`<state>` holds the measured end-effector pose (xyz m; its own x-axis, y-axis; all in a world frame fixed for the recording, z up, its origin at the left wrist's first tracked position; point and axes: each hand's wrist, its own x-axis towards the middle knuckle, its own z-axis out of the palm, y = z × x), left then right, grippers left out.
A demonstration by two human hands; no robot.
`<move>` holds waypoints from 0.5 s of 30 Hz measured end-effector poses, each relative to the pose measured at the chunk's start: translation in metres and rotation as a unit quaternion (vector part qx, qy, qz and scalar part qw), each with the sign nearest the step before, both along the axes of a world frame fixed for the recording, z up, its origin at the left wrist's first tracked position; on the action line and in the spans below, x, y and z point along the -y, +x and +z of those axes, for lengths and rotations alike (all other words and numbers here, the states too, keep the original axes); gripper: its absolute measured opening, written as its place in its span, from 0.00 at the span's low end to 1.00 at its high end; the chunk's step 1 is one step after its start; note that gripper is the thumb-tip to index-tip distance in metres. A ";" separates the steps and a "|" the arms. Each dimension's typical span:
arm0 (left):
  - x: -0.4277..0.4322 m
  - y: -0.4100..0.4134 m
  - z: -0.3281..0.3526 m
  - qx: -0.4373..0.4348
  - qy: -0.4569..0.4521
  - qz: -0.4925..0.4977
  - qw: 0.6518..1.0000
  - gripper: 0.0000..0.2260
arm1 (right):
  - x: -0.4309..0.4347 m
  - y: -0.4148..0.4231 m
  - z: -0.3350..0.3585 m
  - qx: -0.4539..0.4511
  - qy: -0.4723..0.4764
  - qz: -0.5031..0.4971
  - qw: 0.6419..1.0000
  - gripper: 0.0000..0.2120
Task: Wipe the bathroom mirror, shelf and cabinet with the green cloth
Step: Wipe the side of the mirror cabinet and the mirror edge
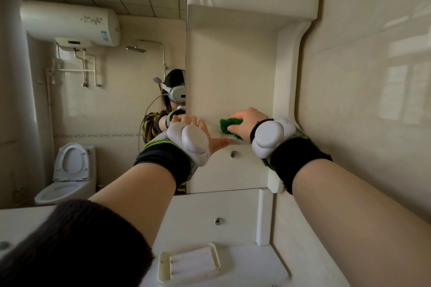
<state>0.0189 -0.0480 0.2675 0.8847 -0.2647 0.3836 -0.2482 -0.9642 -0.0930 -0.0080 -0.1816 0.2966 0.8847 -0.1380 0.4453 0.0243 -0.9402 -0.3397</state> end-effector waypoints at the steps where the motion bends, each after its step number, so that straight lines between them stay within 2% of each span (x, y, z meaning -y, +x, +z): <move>1: 0.000 0.000 0.000 -0.001 0.000 0.000 1.000 0.44 | 0.000 -0.002 -0.001 0.005 0.003 0.003 1.000 0.09; 15: -0.002 -0.008 0.001 -0.010 -0.018 -0.016 1.000 0.44 | 0.006 -0.025 -0.004 0.007 -0.007 0.042 0.999 0.09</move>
